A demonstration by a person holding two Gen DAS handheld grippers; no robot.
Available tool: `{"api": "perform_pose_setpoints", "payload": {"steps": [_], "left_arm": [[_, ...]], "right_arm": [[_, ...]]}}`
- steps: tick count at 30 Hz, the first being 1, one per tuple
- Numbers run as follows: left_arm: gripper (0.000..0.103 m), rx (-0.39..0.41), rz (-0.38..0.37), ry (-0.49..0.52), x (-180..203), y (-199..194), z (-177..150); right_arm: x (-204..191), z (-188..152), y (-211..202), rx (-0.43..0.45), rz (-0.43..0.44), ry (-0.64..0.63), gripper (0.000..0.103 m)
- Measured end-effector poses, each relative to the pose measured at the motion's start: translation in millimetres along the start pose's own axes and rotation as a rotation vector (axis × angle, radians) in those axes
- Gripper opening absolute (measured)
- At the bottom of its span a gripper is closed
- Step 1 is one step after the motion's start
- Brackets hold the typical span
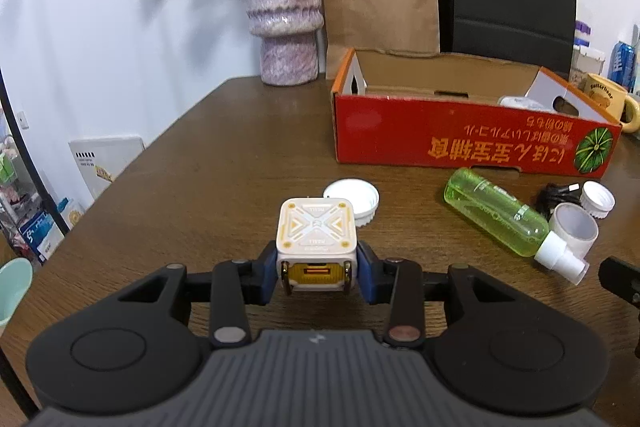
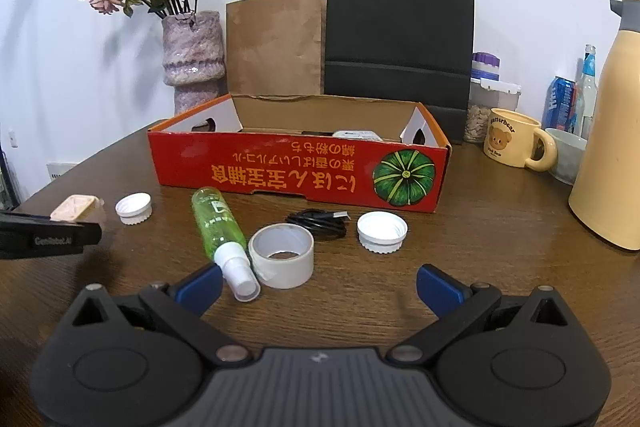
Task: Organize rigid objects
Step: 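Grasp the lime-green plastic bottle with the right tool while the left tool holds the cube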
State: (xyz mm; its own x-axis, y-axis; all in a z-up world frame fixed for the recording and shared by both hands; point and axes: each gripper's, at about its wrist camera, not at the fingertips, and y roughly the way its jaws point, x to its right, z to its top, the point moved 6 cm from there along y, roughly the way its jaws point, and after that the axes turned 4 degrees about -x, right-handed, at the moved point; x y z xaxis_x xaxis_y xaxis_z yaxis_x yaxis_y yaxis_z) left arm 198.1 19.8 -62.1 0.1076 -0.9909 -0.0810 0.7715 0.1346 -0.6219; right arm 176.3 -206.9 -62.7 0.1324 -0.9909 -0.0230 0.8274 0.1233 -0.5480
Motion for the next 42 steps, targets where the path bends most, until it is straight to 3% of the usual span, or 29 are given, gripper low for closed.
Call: {"api": "perform_pose_setpoints", "payload": {"steps": [8, 13, 21, 42], "left_arm": [[0.040, 0.038, -0.008, -0.022, -9, -10, 4], [0.040, 0.043, -0.012, -0.025, -13, -10, 6], [0.040, 0.047, -0.011, -0.031, -19, -11, 8], [0.040, 0.015, -0.012, -0.077, -34, -2, 9]], "right_arm": [[-14, 11, -6, 0.056, 0.059, -0.055, 0.102], [-36, 19, -3, 0.079, 0.098, -0.152, 0.091], [-68, 29, 15, 0.051, 0.132, -0.277, 0.074], [-80, 40, 73, -0.068, 0.181, -0.315, 0.050]]}}
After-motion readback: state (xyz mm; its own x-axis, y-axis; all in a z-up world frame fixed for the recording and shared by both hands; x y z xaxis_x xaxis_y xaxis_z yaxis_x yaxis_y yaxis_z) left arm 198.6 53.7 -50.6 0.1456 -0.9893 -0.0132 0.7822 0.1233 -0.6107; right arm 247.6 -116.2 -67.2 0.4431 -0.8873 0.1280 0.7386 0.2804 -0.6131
